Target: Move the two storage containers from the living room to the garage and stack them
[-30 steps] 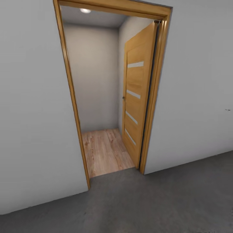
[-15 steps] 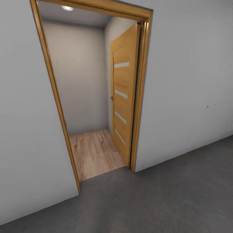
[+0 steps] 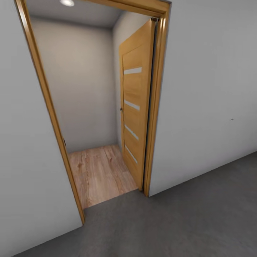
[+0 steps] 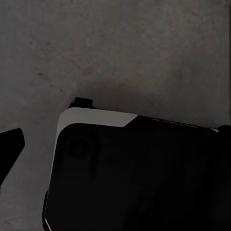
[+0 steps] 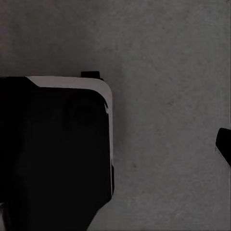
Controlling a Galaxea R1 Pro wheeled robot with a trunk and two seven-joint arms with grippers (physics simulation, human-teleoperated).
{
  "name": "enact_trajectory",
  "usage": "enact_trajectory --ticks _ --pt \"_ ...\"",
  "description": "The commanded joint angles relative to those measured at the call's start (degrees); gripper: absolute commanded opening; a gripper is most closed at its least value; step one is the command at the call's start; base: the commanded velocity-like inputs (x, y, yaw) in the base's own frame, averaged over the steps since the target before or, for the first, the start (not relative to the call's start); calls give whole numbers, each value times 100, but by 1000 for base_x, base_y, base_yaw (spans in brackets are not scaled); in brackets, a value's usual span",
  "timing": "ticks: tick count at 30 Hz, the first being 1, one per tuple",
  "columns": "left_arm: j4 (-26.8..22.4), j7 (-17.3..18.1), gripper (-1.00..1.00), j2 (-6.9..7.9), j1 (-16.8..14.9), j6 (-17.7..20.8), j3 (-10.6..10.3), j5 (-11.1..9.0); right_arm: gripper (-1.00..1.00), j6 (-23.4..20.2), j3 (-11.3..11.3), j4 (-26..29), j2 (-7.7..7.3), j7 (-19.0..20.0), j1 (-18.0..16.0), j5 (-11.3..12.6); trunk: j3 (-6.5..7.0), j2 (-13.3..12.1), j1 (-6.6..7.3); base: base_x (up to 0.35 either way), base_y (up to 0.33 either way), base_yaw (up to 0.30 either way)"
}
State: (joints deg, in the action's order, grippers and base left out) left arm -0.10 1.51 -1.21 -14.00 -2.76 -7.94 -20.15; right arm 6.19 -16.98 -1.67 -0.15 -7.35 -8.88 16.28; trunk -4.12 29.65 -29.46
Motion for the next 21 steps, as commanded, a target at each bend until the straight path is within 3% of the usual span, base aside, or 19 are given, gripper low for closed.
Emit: enact_trajectory --ticks 1,21 --pt "10 16 100 -1 -6 -23 -48 -60 100 31 -49 -18 0 -2 -8 51 -11 9 -6 319 0 0" --pt "10 16 100 5 -6 -23 -42 -62 100 13 -48 -18 -14 -3 -8 69 -11 9 -6 319 0 0"
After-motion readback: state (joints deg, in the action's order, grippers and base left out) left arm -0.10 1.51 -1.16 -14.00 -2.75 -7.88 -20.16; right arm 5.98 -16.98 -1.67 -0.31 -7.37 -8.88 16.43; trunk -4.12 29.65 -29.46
